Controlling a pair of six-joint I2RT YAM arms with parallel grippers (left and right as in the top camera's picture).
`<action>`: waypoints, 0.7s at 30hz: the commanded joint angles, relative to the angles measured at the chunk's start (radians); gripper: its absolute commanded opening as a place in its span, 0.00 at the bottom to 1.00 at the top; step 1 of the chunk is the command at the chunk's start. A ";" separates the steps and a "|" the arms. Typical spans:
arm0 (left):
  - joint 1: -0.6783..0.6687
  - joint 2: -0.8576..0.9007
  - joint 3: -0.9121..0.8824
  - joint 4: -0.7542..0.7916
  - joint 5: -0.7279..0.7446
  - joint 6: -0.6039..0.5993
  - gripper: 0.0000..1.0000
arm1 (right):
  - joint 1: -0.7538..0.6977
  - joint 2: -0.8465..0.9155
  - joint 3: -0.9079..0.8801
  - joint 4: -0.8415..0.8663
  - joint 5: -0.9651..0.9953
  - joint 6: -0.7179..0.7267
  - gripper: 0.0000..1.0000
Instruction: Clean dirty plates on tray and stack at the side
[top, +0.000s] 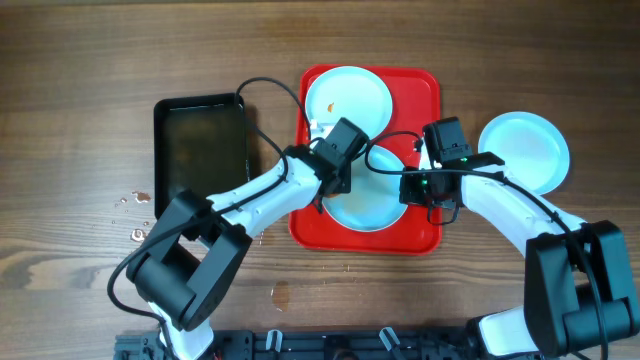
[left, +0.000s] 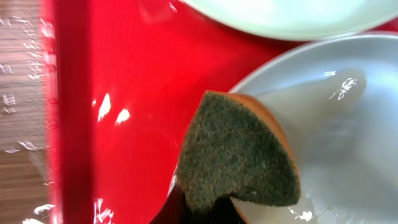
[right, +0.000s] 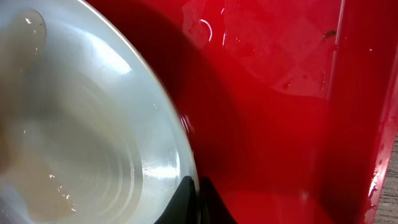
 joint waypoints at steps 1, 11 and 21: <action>0.055 -0.001 0.083 -0.137 -0.194 -0.071 0.04 | -0.017 0.025 -0.020 -0.034 0.129 0.008 0.04; 0.285 -0.205 0.097 -0.350 -0.136 -0.003 0.04 | -0.016 -0.005 0.002 -0.052 0.129 -0.079 0.04; 0.635 -0.207 0.013 -0.340 0.069 0.179 0.04 | 0.202 -0.406 0.020 -0.087 0.533 -0.104 0.04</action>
